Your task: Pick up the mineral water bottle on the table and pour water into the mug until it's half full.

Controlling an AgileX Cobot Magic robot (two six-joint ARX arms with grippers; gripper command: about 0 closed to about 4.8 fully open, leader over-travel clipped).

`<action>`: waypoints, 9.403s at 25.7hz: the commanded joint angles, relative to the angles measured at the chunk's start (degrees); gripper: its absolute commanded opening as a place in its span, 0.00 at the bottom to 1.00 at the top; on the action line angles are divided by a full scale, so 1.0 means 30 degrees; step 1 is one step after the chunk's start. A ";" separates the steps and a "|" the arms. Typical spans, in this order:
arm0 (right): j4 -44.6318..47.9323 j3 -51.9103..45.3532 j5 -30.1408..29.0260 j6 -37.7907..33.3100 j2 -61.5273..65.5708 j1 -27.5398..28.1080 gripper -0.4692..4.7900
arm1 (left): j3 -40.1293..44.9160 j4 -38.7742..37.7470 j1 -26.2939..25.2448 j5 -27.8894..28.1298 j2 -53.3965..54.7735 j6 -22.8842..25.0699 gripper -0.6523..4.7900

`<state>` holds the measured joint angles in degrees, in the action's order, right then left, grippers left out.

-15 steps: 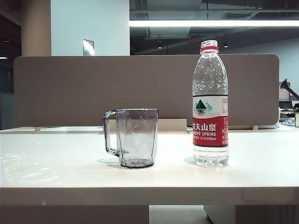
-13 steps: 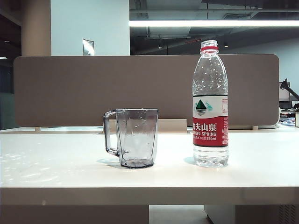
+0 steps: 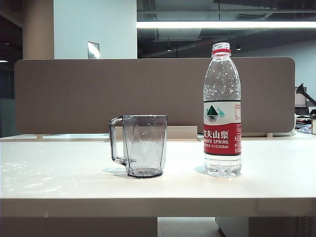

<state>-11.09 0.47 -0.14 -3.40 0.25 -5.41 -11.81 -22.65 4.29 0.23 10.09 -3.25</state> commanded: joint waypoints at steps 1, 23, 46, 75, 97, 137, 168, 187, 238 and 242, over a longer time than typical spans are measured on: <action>0.0204 -0.0138 0.0058 0.0029 -0.0022 0.0015 0.15 | -0.2674 -0.2157 0.1902 0.0189 0.2390 0.0386 0.11; 0.0204 -0.0138 0.0051 0.0029 -0.0022 0.0015 0.15 | -0.7468 -0.2142 0.8612 -0.1982 0.6980 0.1078 0.11; 0.0211 -0.0138 0.0044 -0.0029 -0.0022 0.0015 0.15 | -0.7468 -0.2149 0.8612 -0.2667 0.6980 0.0794 0.11; 0.0051 2.5879 0.2302 0.8779 1.1118 0.0022 0.19 | -0.7468 -0.2157 0.8612 -0.2667 0.6980 0.0794 0.11; -0.5493 2.7248 0.0867 0.2324 2.4094 -0.0066 0.19 | -0.7468 -0.2157 0.8612 -0.2659 0.6980 0.0794 0.11; 1.7376 0.1727 -0.1843 -0.0357 1.9628 -0.2149 0.38 | -0.7468 -0.2157 0.8612 -0.2659 0.6980 0.0794 0.11; 3.0614 0.3461 -0.1377 -0.0984 3.2115 -0.5595 0.92 | -0.7468 -0.2157 0.8612 -0.2667 0.6980 0.0794 0.11; 2.7700 0.7708 -0.3016 -0.0867 3.3827 -0.5603 0.99 | -0.7468 -0.2157 0.8612 -0.2667 0.6980 0.0794 0.11; 1.7653 1.1584 0.1530 1.2655 3.0527 -0.5821 0.59 | -0.7468 -0.2157 0.8612 -0.2667 0.6980 0.0794 0.11; 1.6626 1.2080 0.1727 1.4804 2.9922 -0.5829 0.59 | -0.7468 -0.2157 0.8612 -0.2667 0.6980 0.0794 0.11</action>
<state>37.41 35.79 4.95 37.60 90.89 -22.72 -34.11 -29.63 30.15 -7.51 31.09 -0.91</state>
